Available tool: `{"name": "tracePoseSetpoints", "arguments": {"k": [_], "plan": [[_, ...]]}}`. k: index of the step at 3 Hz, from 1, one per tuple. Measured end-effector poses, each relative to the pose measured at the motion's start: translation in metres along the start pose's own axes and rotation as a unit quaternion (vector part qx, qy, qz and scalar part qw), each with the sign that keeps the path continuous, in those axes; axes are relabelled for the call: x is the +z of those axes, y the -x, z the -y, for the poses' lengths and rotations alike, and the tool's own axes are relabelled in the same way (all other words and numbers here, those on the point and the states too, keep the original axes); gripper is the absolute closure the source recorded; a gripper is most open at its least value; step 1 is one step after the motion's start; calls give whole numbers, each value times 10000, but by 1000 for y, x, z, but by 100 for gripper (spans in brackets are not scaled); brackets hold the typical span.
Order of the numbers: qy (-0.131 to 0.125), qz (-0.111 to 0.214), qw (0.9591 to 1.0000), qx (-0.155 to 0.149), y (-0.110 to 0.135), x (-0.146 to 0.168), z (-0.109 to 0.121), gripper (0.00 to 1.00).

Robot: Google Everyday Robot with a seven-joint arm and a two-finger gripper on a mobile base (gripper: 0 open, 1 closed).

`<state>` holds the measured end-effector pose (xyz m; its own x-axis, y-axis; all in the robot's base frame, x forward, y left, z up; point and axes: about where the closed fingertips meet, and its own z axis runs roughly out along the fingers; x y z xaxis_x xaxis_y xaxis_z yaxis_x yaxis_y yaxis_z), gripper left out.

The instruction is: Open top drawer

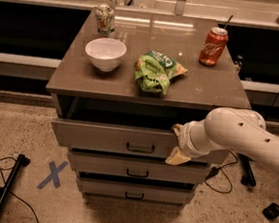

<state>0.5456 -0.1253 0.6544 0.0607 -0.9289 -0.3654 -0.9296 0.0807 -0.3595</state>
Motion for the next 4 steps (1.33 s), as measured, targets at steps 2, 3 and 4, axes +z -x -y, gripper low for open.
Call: {"name": "tracePoseSetpoints", "arguments": {"k": [2,3,4], "plan": [[99,29,9999,-105,1,-17,-22,16],[105,30,9999,-111,2,-16,-22,0],[106,30,9999,-111,2,-16,-22,0]]}}
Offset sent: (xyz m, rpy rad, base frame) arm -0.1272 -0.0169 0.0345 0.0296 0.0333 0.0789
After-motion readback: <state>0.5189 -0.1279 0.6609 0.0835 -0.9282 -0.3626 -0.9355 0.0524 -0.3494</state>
